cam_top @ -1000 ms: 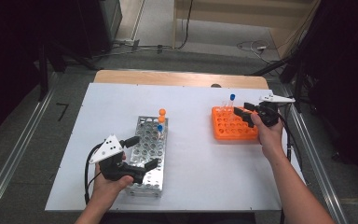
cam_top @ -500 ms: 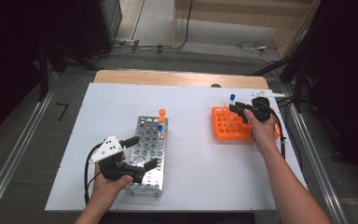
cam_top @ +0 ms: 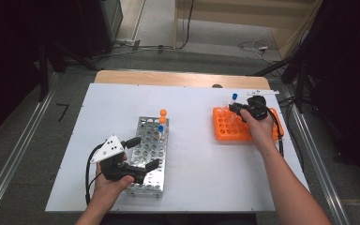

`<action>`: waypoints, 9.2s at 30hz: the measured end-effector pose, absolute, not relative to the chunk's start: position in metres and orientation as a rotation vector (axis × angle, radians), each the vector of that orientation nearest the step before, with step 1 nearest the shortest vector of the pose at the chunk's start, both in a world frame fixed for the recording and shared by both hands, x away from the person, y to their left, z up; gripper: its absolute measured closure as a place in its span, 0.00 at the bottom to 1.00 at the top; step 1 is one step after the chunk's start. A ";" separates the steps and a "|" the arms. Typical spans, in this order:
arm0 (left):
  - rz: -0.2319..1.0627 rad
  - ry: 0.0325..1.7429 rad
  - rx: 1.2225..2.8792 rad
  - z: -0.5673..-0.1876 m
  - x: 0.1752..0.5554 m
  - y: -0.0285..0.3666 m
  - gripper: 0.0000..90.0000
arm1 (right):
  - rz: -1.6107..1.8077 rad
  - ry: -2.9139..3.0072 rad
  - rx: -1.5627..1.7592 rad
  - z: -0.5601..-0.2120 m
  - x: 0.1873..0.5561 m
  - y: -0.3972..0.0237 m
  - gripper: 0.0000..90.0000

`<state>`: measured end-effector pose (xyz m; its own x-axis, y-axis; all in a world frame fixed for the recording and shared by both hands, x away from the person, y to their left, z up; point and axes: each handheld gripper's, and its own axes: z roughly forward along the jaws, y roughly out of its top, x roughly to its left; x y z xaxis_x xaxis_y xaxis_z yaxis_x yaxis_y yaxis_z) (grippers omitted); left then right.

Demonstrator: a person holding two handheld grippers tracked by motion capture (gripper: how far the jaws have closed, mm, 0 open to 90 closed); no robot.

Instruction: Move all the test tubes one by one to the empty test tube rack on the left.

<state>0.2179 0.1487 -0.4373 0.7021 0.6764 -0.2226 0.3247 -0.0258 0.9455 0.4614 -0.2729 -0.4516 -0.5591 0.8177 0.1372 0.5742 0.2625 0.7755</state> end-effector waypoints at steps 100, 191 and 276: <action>0.295 0.596 1.708 -0.416 0.208 0.069 0.48 | 1.474 2.583 0.552 -0.428 0.244 -0.176 0.83; 0.562 0.824 1.647 -0.430 0.275 0.127 0.85 | 1.493 2.418 0.833 -0.441 0.251 -0.293 0.00; 0.391 0.840 1.647 -0.439 0.215 0.142 0.00 | 1.259 2.166 1.252 -0.464 0.379 -0.271 0.60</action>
